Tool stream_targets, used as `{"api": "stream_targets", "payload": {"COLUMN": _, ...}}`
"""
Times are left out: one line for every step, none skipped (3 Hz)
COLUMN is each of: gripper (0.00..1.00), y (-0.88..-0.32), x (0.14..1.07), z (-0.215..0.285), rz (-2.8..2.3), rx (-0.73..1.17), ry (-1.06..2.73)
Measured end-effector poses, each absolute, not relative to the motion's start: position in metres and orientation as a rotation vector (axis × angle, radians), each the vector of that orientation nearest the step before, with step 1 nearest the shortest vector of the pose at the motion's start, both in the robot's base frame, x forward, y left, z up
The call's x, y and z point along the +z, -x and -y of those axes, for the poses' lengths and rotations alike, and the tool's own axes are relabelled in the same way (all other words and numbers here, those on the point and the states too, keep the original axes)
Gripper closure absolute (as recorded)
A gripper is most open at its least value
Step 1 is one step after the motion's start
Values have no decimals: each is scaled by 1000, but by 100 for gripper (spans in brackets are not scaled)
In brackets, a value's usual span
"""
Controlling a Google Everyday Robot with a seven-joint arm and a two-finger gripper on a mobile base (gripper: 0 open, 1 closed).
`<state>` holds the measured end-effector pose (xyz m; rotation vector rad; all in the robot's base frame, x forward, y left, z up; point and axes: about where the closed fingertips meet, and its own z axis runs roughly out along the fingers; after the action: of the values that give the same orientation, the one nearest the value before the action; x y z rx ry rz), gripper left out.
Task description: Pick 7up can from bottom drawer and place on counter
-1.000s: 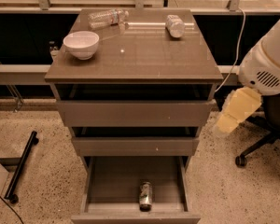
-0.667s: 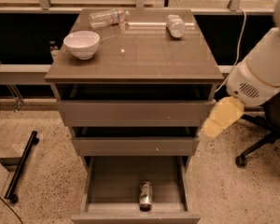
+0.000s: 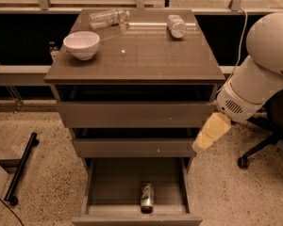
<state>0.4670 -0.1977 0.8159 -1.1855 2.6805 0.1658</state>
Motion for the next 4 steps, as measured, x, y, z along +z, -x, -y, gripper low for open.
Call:
{"api": "stream_targets", "payload": {"gripper": 0, "y": -463, "x": 803, "z": 193, "rz": -2727, "rx": 167, "ry": 1166}}
{"api": "stream_targets", "payload": {"gripper": 0, "y": -456, "x": 772, "z": 185, "rz": -2806, "rx": 234, "ry": 1080}}
{"api": "stream_targets", "payload": {"gripper": 0, "y": -452, "x": 735, "z": 176, "rz": -2862, "rx": 342, "ry": 985}}
{"api": "stream_targets", "payload": {"gripper": 0, "y": -451, "x": 689, "z": 166, "rz": -2911, "rx": 458, "ry": 884}}
